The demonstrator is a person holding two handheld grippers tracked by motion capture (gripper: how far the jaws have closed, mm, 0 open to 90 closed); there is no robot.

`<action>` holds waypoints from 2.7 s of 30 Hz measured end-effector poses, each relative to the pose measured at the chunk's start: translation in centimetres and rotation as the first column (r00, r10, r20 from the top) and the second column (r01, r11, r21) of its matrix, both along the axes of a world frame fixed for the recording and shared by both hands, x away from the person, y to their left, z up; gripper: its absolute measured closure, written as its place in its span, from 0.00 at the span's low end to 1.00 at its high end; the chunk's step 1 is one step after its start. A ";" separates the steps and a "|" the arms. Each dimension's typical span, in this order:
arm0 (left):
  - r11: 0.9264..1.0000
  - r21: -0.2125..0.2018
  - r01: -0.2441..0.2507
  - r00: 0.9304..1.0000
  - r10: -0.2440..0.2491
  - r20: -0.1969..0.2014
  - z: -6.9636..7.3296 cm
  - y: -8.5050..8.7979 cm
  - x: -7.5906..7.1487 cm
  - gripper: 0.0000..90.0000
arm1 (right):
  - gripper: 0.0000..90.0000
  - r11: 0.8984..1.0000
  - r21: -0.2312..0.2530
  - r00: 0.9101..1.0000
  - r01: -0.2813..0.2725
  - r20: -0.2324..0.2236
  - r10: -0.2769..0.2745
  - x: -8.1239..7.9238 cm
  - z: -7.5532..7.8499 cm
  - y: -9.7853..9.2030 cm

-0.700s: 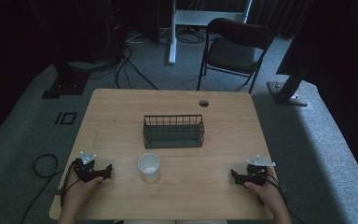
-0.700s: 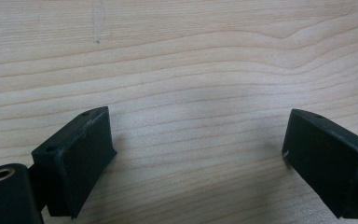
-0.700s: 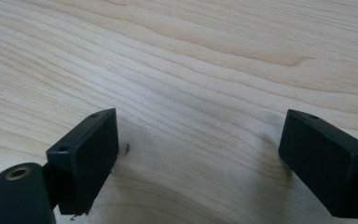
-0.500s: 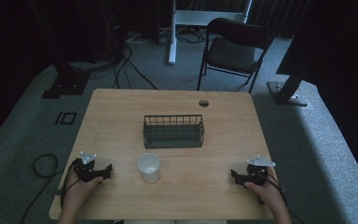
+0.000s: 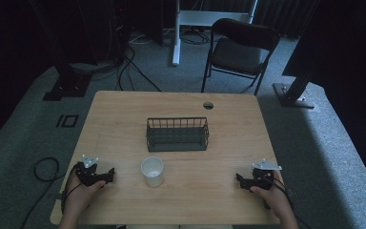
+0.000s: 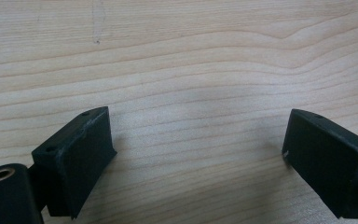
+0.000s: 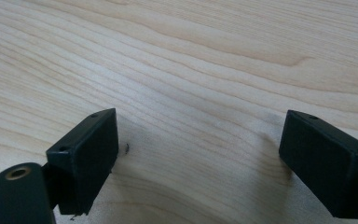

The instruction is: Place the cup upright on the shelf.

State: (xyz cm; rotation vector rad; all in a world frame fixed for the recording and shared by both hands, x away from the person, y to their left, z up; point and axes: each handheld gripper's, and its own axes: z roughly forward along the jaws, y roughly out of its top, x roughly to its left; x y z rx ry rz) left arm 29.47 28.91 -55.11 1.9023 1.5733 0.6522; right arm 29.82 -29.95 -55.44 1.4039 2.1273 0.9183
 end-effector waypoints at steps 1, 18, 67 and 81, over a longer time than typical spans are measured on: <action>1.000 0.000 0.000 1.000 0.000 0.000 0.0 0.0 0.0 0.10 | 0.13 1.000 0.000 1.000 0.000 0.000 0.000 0.0 0.0 0.0; 1.000 0.000 0.000 1.000 0.000 0.000 0.0 0.0 0.0 0.10 | 0.13 1.000 -0.009 1.000 -0.022 0.005 0.022 0.0 0.3 0.6; 1.000 0.000 0.000 1.000 0.000 0.000 0.0 0.0 0.0 0.10 | 0.13 0.923 0.031 0.921 -0.384 0.081 0.380 0.5 2.4 10.5; 1.000 0.000 0.000 1.000 0.000 0.000 0.0 0.0 0.0 0.10 | 0.13 0.876 0.030 0.875 -0.481 0.081 0.478 0.3 2.5 13.8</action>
